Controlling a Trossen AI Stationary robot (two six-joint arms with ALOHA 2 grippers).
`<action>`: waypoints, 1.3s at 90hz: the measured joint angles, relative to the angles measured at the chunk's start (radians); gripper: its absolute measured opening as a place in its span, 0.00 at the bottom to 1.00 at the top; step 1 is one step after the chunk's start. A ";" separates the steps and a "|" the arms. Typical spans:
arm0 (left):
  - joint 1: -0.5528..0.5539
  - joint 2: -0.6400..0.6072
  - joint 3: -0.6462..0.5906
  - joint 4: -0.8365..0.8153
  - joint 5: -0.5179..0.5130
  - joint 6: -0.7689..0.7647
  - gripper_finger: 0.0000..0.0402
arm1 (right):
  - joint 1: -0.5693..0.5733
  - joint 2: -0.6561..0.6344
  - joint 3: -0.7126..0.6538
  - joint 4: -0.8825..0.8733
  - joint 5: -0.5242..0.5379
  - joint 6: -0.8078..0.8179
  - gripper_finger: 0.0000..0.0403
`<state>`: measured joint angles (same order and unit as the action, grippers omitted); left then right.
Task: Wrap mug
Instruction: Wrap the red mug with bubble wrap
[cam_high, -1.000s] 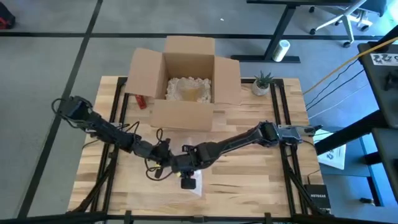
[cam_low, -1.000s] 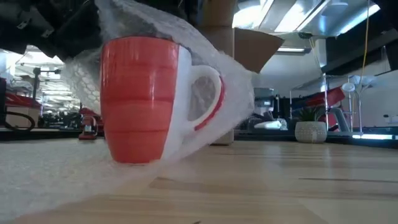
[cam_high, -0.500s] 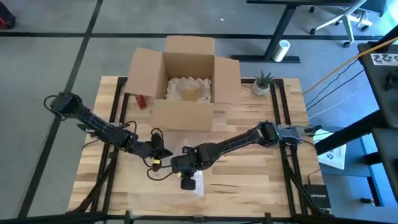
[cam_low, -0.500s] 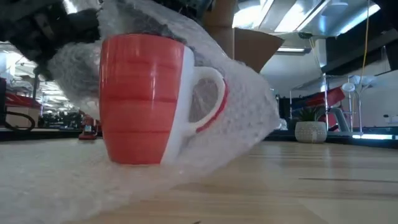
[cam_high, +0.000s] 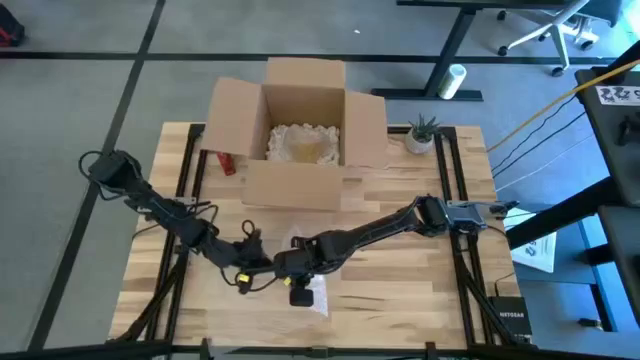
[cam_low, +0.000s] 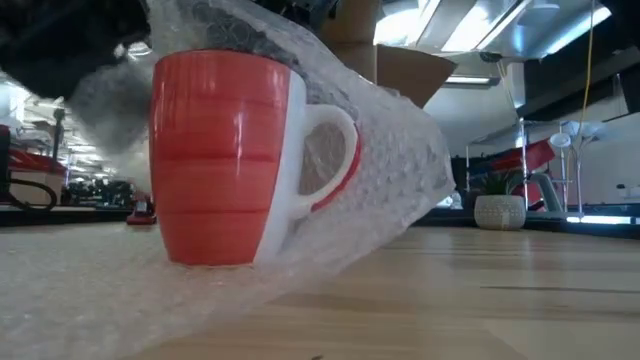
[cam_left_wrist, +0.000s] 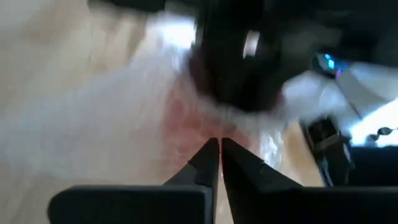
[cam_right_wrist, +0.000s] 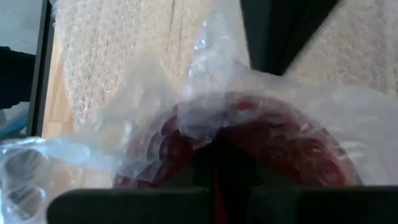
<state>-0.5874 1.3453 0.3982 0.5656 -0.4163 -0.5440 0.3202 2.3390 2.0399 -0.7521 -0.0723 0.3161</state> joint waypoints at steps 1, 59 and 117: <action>0.001 0.000 0.000 0.009 -0.003 0.007 0.00 | 0.000 0.000 0.000 0.000 0.000 0.000 0.00; 0.006 -0.002 0.001 0.121 -0.008 0.077 0.00 | 0.021 -0.015 0.266 -0.312 0.247 -0.010 0.00; -0.088 -0.141 0.001 -0.591 -0.321 -0.379 0.00 | 0.003 -0.011 0.208 -0.217 0.273 -0.063 0.00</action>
<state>-0.6754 1.2041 0.3992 -0.0251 -0.7371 -0.9229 0.3228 2.3276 2.2475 -0.9688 0.2005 0.2535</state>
